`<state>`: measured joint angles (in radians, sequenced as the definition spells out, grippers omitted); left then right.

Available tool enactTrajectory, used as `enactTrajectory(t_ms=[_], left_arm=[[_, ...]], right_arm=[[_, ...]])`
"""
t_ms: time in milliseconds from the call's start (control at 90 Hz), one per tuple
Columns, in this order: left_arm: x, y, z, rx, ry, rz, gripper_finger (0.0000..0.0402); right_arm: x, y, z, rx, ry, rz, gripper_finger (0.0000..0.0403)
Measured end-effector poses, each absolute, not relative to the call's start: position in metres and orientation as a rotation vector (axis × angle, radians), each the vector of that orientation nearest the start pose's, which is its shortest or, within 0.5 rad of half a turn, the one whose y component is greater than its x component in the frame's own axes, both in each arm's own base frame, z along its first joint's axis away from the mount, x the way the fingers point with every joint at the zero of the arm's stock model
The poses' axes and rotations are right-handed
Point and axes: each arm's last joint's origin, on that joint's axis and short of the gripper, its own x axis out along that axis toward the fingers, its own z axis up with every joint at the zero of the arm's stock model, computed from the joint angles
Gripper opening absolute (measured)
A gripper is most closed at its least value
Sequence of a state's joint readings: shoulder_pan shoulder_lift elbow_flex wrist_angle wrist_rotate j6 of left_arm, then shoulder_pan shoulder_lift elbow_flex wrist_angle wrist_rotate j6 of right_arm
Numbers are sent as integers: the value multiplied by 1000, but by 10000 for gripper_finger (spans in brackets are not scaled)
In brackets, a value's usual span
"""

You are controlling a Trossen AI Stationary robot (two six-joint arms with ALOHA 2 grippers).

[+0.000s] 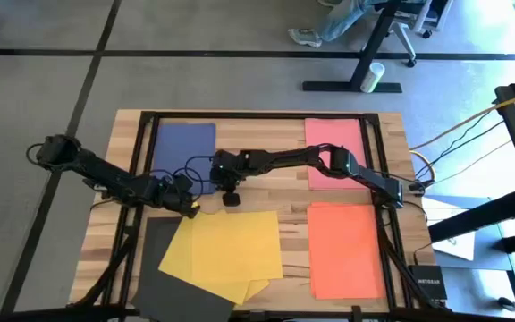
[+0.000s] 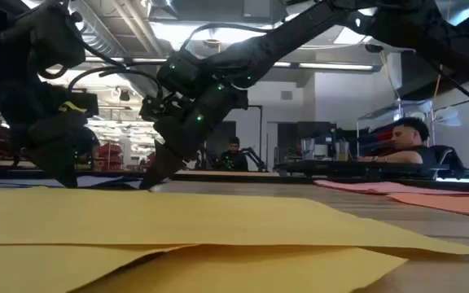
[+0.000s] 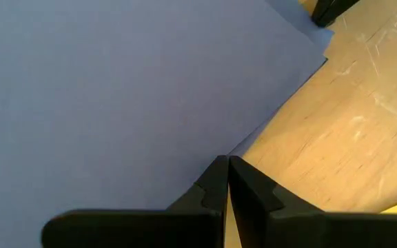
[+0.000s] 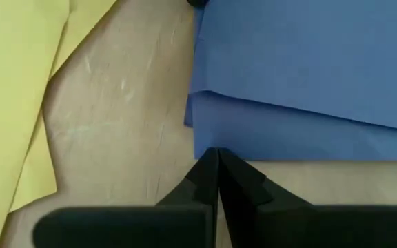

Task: Organize paper
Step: Move the blue papers to the top left of the table

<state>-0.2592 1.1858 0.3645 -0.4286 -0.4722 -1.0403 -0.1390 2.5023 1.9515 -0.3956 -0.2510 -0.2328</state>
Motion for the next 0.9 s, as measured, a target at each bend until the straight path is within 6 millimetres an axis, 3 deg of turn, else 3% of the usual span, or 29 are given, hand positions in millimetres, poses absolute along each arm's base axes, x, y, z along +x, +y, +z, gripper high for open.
enactTrajectory(t_ms=[900], left_arm=[[169,-23,129,-428,916,709,0]], right_arm=[[524,-53,106,29,903,310,0]])
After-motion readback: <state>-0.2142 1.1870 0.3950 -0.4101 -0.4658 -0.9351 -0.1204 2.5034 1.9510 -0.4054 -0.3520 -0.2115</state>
